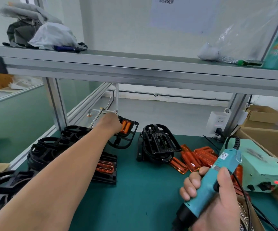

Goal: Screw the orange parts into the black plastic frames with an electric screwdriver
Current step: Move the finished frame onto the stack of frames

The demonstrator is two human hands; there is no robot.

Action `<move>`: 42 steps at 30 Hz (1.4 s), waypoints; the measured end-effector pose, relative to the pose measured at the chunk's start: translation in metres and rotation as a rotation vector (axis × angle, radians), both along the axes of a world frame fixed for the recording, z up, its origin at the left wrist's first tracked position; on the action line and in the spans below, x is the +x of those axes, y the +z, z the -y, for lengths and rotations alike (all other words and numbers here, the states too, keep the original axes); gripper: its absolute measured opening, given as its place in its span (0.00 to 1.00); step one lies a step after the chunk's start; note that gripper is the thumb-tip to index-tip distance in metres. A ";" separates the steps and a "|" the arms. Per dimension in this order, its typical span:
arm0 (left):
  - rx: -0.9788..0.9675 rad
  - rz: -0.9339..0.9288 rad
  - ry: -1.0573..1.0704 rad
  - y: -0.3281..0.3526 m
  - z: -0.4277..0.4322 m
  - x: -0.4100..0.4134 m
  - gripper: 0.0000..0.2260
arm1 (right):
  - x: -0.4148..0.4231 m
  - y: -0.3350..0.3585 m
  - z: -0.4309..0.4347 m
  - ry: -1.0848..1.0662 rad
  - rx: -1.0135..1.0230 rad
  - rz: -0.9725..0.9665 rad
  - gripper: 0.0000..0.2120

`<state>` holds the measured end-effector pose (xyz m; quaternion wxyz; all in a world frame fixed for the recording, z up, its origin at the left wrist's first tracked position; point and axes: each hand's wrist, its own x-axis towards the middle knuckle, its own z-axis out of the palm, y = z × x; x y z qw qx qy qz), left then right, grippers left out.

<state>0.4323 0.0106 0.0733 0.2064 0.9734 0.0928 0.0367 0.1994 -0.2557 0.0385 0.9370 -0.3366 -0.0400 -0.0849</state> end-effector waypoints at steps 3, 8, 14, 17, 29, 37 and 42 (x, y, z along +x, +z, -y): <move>-0.006 -0.037 0.030 -0.016 -0.001 0.003 0.07 | 0.001 -0.001 0.001 0.003 0.001 0.000 0.33; 0.091 -0.104 0.034 -0.025 -0.004 -0.005 0.07 | 0.001 -0.001 -0.001 0.006 0.003 -0.001 0.32; 0.229 -0.161 -0.002 -0.024 0.001 -0.018 0.04 | -0.002 0.001 -0.003 -0.060 -0.016 -0.055 0.22; 0.284 -0.152 0.007 -0.018 0.005 -0.025 0.03 | -0.003 0.002 -0.002 -0.087 0.011 -0.068 0.19; -0.112 -0.003 -0.200 0.001 0.077 -0.051 0.22 | -0.005 0.003 0.001 -0.098 0.014 -0.062 0.19; -0.173 -0.069 -0.163 0.000 0.095 -0.056 0.15 | -0.005 0.004 0.002 -0.101 0.023 -0.079 0.19; -0.274 -0.072 -0.125 0.000 0.091 -0.062 0.15 | -0.005 0.003 0.004 -0.100 0.030 -0.071 0.19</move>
